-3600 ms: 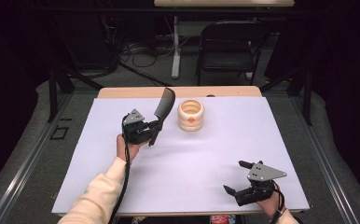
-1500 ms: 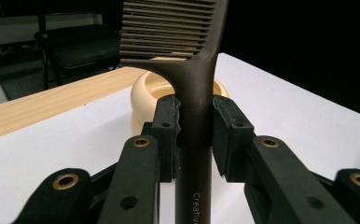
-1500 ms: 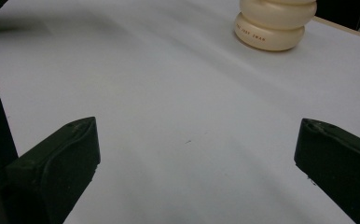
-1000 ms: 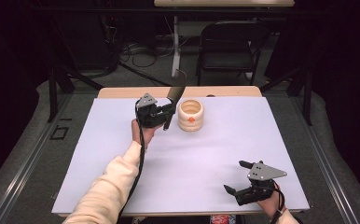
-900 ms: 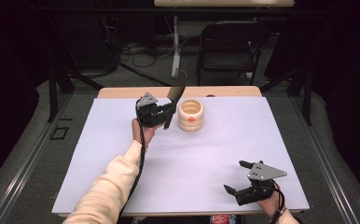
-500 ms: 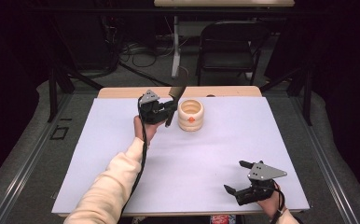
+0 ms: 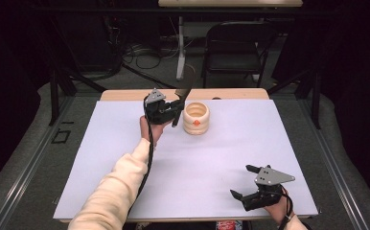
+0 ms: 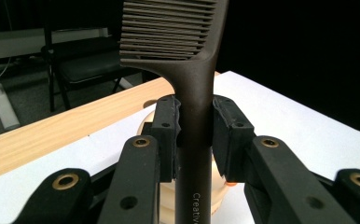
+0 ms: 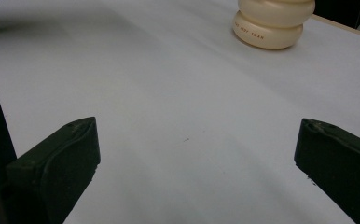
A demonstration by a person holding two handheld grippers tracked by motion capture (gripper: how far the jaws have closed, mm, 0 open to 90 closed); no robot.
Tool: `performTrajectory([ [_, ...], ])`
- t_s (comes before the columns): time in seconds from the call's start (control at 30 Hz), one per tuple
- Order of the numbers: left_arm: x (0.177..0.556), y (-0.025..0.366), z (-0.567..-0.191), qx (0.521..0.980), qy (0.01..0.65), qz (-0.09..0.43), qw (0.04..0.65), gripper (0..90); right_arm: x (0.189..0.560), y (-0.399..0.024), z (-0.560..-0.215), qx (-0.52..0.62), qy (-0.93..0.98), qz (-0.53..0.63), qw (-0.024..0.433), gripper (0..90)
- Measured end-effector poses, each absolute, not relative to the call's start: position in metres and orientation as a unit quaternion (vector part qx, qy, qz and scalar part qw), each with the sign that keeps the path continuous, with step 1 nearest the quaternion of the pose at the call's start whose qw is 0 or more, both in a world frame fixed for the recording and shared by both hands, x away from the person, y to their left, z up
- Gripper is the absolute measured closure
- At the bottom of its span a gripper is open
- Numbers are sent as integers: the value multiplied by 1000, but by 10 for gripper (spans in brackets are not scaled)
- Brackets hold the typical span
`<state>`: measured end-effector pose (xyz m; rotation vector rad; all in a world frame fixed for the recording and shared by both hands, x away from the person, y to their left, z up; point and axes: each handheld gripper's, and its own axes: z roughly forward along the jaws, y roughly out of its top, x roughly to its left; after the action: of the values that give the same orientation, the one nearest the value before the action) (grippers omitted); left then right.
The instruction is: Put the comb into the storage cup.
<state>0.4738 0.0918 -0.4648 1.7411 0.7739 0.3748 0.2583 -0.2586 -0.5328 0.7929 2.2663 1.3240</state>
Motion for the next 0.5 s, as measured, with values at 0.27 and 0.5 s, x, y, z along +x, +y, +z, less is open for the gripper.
performTrajectory([
  [0.27, 476, 88, -461, 738, 328, 162, 567, 727, 258, -259, -533, 283, 810, 473, 199, 0],
  [0.5, 478, 85, -458, 736, 327, 164, 570, 727, 258, -259, -533, 283, 810, 473, 199, 0],
])
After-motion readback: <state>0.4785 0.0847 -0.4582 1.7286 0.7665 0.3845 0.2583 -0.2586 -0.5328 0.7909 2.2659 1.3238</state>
